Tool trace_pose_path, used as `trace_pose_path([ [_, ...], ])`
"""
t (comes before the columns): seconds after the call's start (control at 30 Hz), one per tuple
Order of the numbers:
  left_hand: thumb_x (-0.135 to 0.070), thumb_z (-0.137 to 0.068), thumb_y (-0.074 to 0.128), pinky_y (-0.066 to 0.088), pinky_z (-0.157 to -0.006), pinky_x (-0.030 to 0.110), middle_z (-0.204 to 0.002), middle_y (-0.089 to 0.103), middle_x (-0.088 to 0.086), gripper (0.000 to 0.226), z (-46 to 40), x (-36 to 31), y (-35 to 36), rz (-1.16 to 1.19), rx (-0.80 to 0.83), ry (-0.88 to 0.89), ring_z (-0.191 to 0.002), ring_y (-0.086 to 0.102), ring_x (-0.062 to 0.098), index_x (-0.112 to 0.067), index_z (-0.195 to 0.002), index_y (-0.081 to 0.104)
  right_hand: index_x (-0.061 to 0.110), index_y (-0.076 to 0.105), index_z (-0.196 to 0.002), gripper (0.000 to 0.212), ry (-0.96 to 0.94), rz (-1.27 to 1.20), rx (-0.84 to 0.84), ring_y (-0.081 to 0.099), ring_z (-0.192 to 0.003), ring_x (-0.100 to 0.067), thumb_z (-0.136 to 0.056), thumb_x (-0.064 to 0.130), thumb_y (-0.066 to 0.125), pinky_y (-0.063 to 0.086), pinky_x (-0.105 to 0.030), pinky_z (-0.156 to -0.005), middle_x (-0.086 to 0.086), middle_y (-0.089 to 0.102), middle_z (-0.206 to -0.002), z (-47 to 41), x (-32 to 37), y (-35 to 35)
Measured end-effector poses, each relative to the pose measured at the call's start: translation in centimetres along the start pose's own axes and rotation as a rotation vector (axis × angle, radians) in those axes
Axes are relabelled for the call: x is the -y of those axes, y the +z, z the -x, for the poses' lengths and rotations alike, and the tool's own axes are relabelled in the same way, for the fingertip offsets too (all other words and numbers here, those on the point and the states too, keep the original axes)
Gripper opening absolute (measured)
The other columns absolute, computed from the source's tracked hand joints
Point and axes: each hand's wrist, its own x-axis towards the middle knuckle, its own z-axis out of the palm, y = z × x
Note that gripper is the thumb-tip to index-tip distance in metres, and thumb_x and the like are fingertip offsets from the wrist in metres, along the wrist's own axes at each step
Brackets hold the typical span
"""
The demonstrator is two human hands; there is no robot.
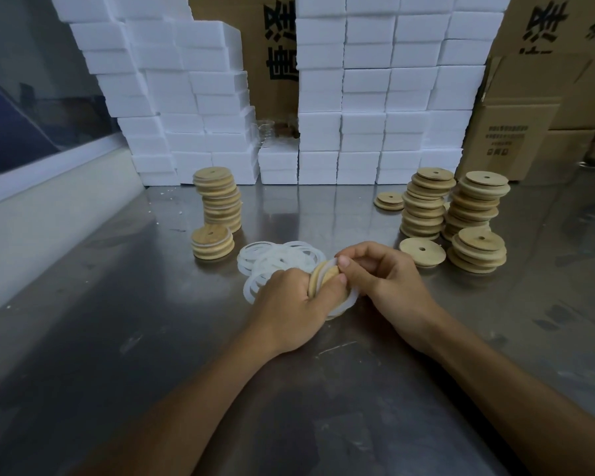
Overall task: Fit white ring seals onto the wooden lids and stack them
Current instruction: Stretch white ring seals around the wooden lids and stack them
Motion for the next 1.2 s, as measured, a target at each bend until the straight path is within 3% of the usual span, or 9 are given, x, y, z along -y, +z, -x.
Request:
trace_pose_path([
  [0.13,-0.065,-0.08,0.042,0.048,-0.057,0.049,-0.056,0.062,0.013,0.067,0.1,-0.2,-0.1,0.04,-0.055,0.046,-0.056,0.06,0.028,-0.005,-0.061,0.062,0.001,0.067,-0.086,0.034,0.018,0.024,-0.02,0.062,-0.064,-0.01,-0.077,0.033,0.069,0.049,-0.023,-0.061,-0.004,0.072,-0.071,0.1,0.3,0.2],
  [0.23,-0.065,-0.081,0.04,0.049,-0.061,0.048,-0.059,0.063,0.011,0.066,0.0,-0.3,-0.1,0.021,-0.097,0.068,-0.059,0.061,0.026,-0.006,-0.063,0.064,-0.002,0.066,-0.085,0.036,0.117,-0.076,-0.036,0.067,-0.072,-0.022,-0.077,0.033,0.071,0.056,-0.039,-0.072,-0.013,0.072,-0.075,0.0,0.5,0.2],
  [0.3,-0.063,-0.082,0.039,0.051,-0.065,0.048,-0.063,0.067,0.011,0.067,0.0,-0.3,-0.2,0.027,-0.125,0.087,-0.064,0.064,0.026,-0.004,-0.069,0.068,0.002,0.067,-0.082,0.032,0.197,-0.145,-0.013,0.07,-0.076,-0.029,-0.077,0.034,0.071,0.059,-0.04,-0.071,-0.018,0.072,-0.08,0.0,0.7,0.3],
  [0.53,-0.06,-0.088,0.04,0.05,-0.064,0.047,-0.058,0.063,0.008,0.065,0.1,-0.5,-0.1,0.008,-0.187,0.155,-0.061,0.062,0.025,-0.005,-0.063,0.066,0.009,0.066,-0.075,0.019,0.319,-0.254,0.012,0.073,-0.074,-0.024,-0.09,0.02,0.065,0.059,-0.03,-0.06,-0.014,0.074,-0.083,0.0,1.5,0.0],
  [0.67,-0.06,-0.088,0.041,0.05,-0.066,0.048,-0.061,0.065,0.01,0.067,0.1,-0.6,0.1,0.03,-0.195,0.149,-0.063,0.063,0.027,-0.003,-0.066,0.068,0.01,0.065,-0.073,0.019,0.32,-0.258,0.003,0.073,-0.075,-0.023,-0.091,0.019,0.064,0.06,-0.031,-0.064,-0.012,0.074,-0.081,0.0,1.5,-0.1],
  [0.8,-0.06,-0.088,0.039,0.051,-0.074,0.047,-0.072,0.07,0.012,0.069,-0.1,-0.6,-0.1,0.054,-0.195,0.141,-0.073,0.066,0.027,-0.001,-0.077,0.072,0.016,0.07,-0.073,0.019,0.301,-0.271,0.042,0.073,-0.084,-0.025,-0.082,0.033,0.068,0.058,-0.03,-0.069,-0.012,0.074,-0.09,-0.1,1.5,0.0],
  [0.9,-0.058,-0.09,0.04,0.051,-0.068,0.046,-0.063,0.066,0.01,0.066,-0.1,-0.8,-0.1,0.048,-0.225,0.161,-0.065,0.064,0.025,-0.003,-0.069,0.069,0.019,0.067,-0.074,0.02,0.318,-0.28,0.065,0.073,-0.085,-0.026,-0.082,0.037,0.068,0.058,-0.028,-0.067,-0.009,0.074,-0.092,-0.1,1.5,-0.1],
  [1.0,-0.06,-0.09,0.04,0.048,-0.061,0.044,-0.054,0.059,0.008,0.067,-0.1,-0.8,-0.2,0.036,-0.273,0.139,-0.056,0.058,0.022,-0.004,-0.061,0.065,0.016,0.065,-0.083,0.015,0.328,-0.267,0.078,0.074,-0.088,-0.03,-0.092,0.028,0.064,0.057,-0.026,-0.064,-0.01,0.075,-0.092,-0.1,1.3,-0.3],
  [1.2,-0.061,-0.084,0.052,0.052,-0.065,0.047,-0.066,0.068,0.008,0.057,-0.2,-0.5,-0.3,0.091,-0.144,0.082,-0.065,0.065,0.022,-0.009,-0.075,0.073,0.013,0.062,-0.082,0.013,0.19,-0.184,-0.022,0.068,-0.067,-0.016,-0.095,0.014,0.062,0.055,-0.025,-0.062,-0.004,0.072,-0.075,0.1,0.6,0.2],
])
